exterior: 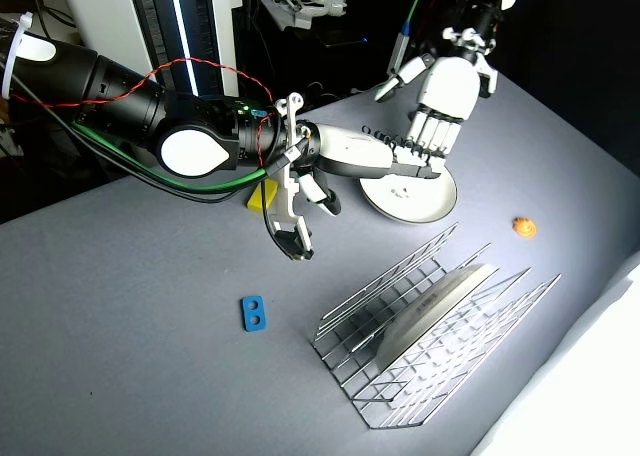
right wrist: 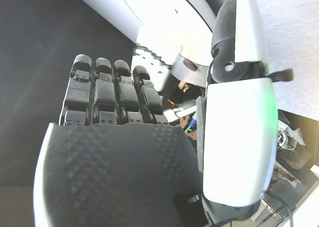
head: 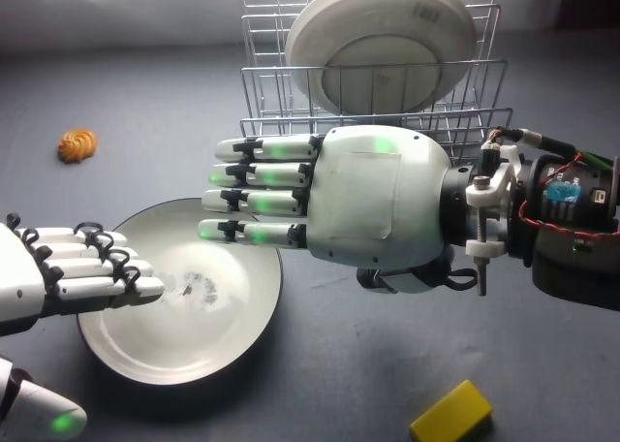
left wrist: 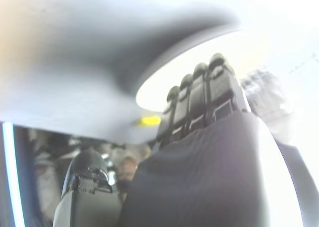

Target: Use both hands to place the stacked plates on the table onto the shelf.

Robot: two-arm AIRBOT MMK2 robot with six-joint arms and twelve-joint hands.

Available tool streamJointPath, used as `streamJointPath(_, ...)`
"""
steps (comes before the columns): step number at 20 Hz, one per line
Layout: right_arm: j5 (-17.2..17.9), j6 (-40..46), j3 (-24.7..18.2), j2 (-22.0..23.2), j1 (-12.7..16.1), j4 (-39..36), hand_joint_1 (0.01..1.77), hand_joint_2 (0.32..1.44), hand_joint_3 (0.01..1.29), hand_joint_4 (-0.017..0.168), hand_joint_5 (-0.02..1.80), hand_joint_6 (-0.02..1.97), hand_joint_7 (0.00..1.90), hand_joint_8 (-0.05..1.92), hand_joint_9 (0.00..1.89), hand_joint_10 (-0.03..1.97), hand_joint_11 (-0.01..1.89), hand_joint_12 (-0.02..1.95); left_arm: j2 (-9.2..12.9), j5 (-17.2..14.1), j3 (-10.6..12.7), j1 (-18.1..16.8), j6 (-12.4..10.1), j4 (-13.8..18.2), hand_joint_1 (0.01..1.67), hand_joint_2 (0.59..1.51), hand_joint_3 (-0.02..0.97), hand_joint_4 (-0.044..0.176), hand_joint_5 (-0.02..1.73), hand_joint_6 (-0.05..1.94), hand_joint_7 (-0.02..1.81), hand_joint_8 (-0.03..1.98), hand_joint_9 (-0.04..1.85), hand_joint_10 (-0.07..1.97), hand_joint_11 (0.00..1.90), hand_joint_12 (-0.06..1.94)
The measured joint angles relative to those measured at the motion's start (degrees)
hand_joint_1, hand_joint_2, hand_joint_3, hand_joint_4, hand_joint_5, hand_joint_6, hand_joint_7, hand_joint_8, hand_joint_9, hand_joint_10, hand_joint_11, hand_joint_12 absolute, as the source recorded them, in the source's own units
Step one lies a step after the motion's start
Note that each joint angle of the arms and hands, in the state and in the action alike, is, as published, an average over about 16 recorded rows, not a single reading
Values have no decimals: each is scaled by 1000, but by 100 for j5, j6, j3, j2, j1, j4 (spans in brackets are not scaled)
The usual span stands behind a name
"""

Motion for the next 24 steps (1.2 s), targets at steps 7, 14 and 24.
streamJointPath(7,7,-2,1,1,-2,0,1087,891,12,4,21,31,10,23,12,3,14,-8,-15,368,141,-250,21,-32,14,1103,11,1,16,17,18,6,6,-3,15,6)
streamJointPath(14,16,-3,1,0,-29,0,1065,892,12,4,21,31,12,23,13,3,14,-7,-74,754,148,-176,46,-74,13,1103,12,1,17,12,15,5,-13,-22,14,7)
streamJointPath(24,82,-84,29,-79,-70,1,1069,894,12,4,21,31,19,23,13,3,14,-8,-107,995,-58,122,51,-291,13,1105,12,-3,-2,-16,5,-2,-24,-37,15,13)
